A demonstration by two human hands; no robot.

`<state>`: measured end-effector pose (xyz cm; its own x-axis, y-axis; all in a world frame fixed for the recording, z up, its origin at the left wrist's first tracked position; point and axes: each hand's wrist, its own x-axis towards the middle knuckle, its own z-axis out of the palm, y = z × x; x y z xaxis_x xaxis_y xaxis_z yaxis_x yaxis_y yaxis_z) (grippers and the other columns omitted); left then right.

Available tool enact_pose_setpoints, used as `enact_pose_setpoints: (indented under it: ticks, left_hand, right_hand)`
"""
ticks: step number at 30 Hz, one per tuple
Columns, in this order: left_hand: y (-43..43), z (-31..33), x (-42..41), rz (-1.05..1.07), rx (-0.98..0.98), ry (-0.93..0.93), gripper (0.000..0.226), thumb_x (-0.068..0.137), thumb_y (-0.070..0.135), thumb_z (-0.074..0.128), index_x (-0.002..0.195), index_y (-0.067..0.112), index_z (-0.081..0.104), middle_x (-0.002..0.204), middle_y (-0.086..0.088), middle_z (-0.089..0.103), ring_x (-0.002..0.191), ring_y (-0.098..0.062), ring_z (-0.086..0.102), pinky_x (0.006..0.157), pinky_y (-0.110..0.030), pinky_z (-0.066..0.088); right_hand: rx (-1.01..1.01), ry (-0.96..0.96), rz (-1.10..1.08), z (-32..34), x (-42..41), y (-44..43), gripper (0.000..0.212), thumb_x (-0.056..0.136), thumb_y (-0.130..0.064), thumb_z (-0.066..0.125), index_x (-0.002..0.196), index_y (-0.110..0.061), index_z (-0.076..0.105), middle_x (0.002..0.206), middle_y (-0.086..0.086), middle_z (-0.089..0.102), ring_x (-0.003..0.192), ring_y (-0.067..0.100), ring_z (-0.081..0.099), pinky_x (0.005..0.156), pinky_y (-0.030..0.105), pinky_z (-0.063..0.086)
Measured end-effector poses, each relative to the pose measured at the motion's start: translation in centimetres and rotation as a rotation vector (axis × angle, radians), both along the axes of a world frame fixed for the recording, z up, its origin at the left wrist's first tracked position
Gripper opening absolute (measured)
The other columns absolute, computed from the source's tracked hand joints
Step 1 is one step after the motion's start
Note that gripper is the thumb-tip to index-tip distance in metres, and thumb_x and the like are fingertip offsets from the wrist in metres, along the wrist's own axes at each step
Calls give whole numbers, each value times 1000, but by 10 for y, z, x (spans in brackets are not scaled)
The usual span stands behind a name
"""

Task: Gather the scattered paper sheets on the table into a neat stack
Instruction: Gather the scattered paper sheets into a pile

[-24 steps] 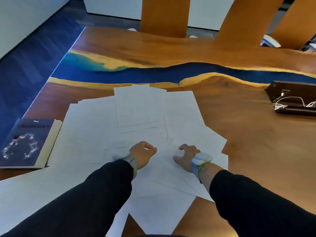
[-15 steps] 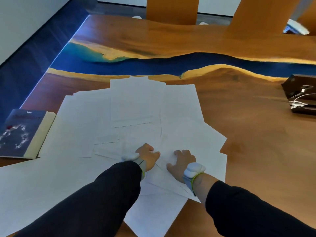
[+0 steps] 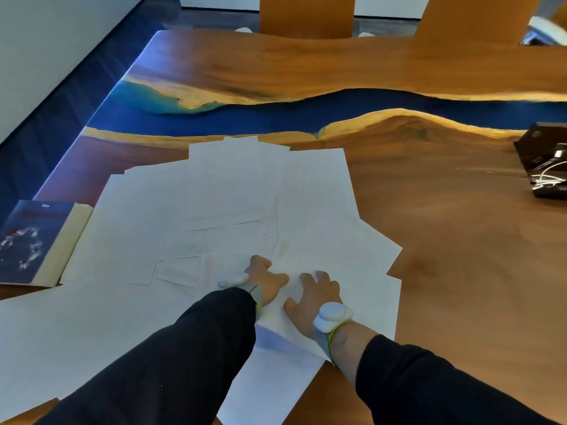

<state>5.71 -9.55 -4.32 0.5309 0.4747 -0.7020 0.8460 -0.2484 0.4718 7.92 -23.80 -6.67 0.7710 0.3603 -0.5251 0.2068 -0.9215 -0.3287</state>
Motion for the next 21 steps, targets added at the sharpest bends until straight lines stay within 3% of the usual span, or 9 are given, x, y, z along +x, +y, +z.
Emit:
enact_pose_setpoints:
  ticks: [4, 7, 10, 14, 16, 18, 21]
  left_hand:
    - [10, 3, -2, -43, 54, -79, 61, 89, 24, 68, 145, 24, 45, 138, -5, 60, 110, -23, 62, 80, -25, 41]
    - [27, 10, -8, -96, 49, -94, 28, 89, 14, 62, 113, 28, 65, 115, 3, 70, 79, -4, 62, 62, -18, 44]
    - [39, 15, -11, -37, 36, -123, 22, 90, 9, 62, 96, 30, 66, 93, 8, 68, 69, -1, 59, 50, -13, 41]
    - [73, 24, -33, -12, 81, -219, 20, 92, 13, 63, 99, 31, 65, 89, 9, 66, 72, -9, 60, 54, -17, 42]
    - [103, 29, -49, 56, 82, -269, 19, 92, 13, 62, 101, 29, 66, 90, 7, 69, 77, -16, 66, 64, -23, 51]
    - [137, 32, -68, 211, 22, -329, 19, 91, 10, 62, 97, 27, 67, 99, -3, 74, 89, -27, 71, 83, -36, 59]
    - [184, 33, -103, 550, -181, -460, 21, 96, 3, 57, 110, 17, 66, 102, -10, 74, 83, -27, 71, 74, -37, 59]
  right_hand:
    - [30, 8, -36, 4, 3, -2, 64, 81, -53, 46, 140, -28, 40, 150, 4, 28, 131, 29, 33, 99, 40, 43]
    - [46, 23, -48, 11, 3, 3, 65, 82, -53, 46, 141, -27, 39, 146, 4, 34, 128, 30, 39, 97, 41, 46]
    - [69, 34, -78, 15, 9, 10, 66, 81, -54, 46, 140, -27, 40, 142, 4, 38, 124, 31, 44, 96, 41, 47]
    - [103, 23, -124, 21, 6, 29, 67, 80, -56, 49, 141, -27, 41, 142, 5, 39, 123, 32, 47, 95, 42, 48]
    - [124, -8, -157, 24, 1, 40, 67, 80, -56, 51, 140, -27, 42, 140, 6, 42, 122, 32, 48, 95, 41, 47]
    - [135, -56, -206, 28, -6, 49, 71, 77, -60, 51, 140, -28, 40, 139, 6, 44, 122, 32, 48, 96, 42, 46]
    - [133, -128, -308, 34, -20, 70, 87, 75, -68, 51, 147, -24, 30, 147, 7, 38, 130, 33, 41, 103, 45, 41]
